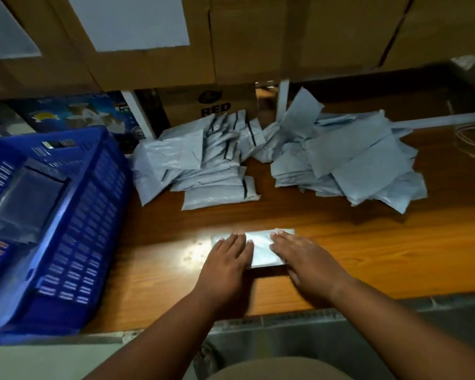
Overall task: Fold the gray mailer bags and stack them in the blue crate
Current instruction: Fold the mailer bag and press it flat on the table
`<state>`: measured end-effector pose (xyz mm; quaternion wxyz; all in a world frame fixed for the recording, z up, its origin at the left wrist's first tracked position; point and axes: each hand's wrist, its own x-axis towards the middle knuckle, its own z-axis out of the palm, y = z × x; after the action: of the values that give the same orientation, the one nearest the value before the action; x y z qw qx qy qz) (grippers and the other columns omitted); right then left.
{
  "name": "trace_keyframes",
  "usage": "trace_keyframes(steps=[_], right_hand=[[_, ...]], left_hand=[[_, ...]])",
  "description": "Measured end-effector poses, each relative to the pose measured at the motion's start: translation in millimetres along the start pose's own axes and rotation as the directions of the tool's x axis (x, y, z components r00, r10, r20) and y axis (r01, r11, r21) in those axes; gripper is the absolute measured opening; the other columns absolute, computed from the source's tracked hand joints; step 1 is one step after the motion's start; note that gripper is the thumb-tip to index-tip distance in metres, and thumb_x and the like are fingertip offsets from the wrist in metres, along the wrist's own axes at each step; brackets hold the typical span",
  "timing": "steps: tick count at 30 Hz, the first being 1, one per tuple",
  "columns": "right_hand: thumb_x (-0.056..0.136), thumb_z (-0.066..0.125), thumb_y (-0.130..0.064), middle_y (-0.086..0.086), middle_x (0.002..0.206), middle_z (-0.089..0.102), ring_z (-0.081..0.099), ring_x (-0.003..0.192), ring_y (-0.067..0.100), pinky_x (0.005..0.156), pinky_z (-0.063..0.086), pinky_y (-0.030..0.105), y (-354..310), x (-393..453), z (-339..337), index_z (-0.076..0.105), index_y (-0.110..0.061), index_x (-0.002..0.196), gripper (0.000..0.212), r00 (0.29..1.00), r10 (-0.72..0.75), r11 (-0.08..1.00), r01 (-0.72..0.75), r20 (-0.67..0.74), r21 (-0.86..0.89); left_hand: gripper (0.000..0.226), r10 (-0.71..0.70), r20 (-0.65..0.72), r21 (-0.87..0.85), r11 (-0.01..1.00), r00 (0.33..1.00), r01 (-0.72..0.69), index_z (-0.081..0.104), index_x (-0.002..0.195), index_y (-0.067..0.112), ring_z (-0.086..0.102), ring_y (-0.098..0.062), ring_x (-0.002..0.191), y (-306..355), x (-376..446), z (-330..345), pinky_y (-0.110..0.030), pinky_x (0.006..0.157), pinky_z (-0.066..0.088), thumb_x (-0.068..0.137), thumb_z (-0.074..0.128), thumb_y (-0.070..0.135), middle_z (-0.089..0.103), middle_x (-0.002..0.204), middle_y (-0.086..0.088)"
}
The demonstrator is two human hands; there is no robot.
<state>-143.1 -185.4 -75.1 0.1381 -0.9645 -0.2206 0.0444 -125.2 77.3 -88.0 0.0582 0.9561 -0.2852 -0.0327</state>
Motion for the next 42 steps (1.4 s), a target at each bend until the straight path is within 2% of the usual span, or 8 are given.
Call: trace_keyframes(steps=[2,5,10,16,21,26,32,42], right_hand=[[0.105,0.054,-0.032,-0.004,0.175,0.028,0.021,0.162,0.016,0.129,0.019,0.037,9,-14,6,0.041,-0.032,0.16,0.056,1.0,-0.008,1.0,0.008,0.014,0.02],[0.106,0.053,-0.037,-0.003,0.175,0.027,0.021,0.162,0.017,0.13,0.025,0.043,16,-34,13,0.041,-0.033,0.158,0.053,0.999,-0.028,0.999,0.027,0.022,0.036],[0.103,0.043,-0.06,-0.004,0.177,0.018,0.009,0.164,0.017,0.134,0.004,0.043,9,-44,10,0.033,-0.034,0.162,0.066,0.999,-0.002,1.0,0.002,0.044,-0.018],[0.102,0.043,-0.06,0.012,0.177,0.014,0.007,0.165,0.03,0.133,0.003,0.053,-45,6,9,0.022,-0.02,0.168,0.081,1.0,-0.012,0.992,0.015,0.021,-0.128],[0.11,0.03,-0.052,0.012,0.179,0.003,-0.004,0.165,0.029,0.132,-0.005,0.054,-72,39,23,0.012,-0.017,0.17,0.072,0.997,0.043,0.989,-0.034,0.061,-0.144],[0.106,0.027,-0.057,0.009,0.179,-0.009,-0.014,0.164,0.025,0.131,-0.006,0.055,-78,40,33,0.001,-0.018,0.171,0.08,0.995,0.037,0.975,-0.016,0.092,-0.22],[0.105,0.02,-0.063,0.009,0.178,-0.014,-0.02,0.163,0.023,0.132,0.003,0.054,-73,38,50,0.001,-0.016,0.171,0.083,0.993,0.078,0.976,-0.058,0.085,-0.211],[0.104,0.032,-0.06,0.012,0.179,-0.006,-0.012,0.165,0.024,0.133,0.006,0.052,-70,40,59,0.01,-0.013,0.171,0.085,0.996,0.074,0.978,-0.063,0.048,-0.199]], left_hand=[[0.066,-0.023,-0.002,0.009,1.0,1.0,0.023,0.036,0.164,0.015,0.023,-0.034,0.161,19,-6,9,-0.053,0.129,0.023,0.105,0.042,0.045,0.028,0.172,-0.015],[0.064,-0.038,-0.006,-0.001,0.999,0.999,0.038,0.037,0.164,0.014,0.016,-0.032,0.163,36,-16,22,-0.056,0.127,0.024,0.11,0.036,0.049,0.026,0.174,-0.015],[0.077,-0.07,-0.006,0.028,0.997,0.998,0.07,0.021,0.169,0.018,-0.003,-0.02,0.165,42,-30,18,-0.051,0.132,0.011,0.109,0.028,0.065,0.009,0.178,-0.007],[0.103,-0.141,0.073,0.106,0.985,0.987,0.133,0.005,0.17,0.012,-0.016,-0.022,0.163,7,-40,0,-0.05,0.132,0.003,0.098,0.029,0.081,-0.009,0.177,-0.009],[0.08,-0.168,0.087,0.022,0.986,0.982,0.167,0.003,0.17,0.014,-0.012,-0.022,0.164,-11,-40,0,-0.05,0.131,0.01,0.104,0.019,0.056,-0.009,0.176,-0.007],[0.091,-0.072,0.097,0.023,0.997,0.993,0.07,-0.013,0.168,0.013,-0.025,-0.025,0.161,-10,-30,15,-0.052,0.132,0.001,0.101,0.013,0.069,-0.021,0.175,-0.014],[0.102,-0.022,0.068,-0.024,0.999,0.997,0.024,-0.005,0.168,0.006,-0.021,-0.03,0.162,-9,-28,17,-0.054,0.131,0.008,0.096,0.038,0.063,-0.017,0.174,-0.021],[0.116,-0.012,0.08,-0.062,0.998,0.997,0.016,-0.005,0.168,0.004,-0.022,-0.032,0.162,-10,-24,20,-0.052,0.133,0.002,0.087,0.039,0.075,-0.017,0.174,-0.022]])
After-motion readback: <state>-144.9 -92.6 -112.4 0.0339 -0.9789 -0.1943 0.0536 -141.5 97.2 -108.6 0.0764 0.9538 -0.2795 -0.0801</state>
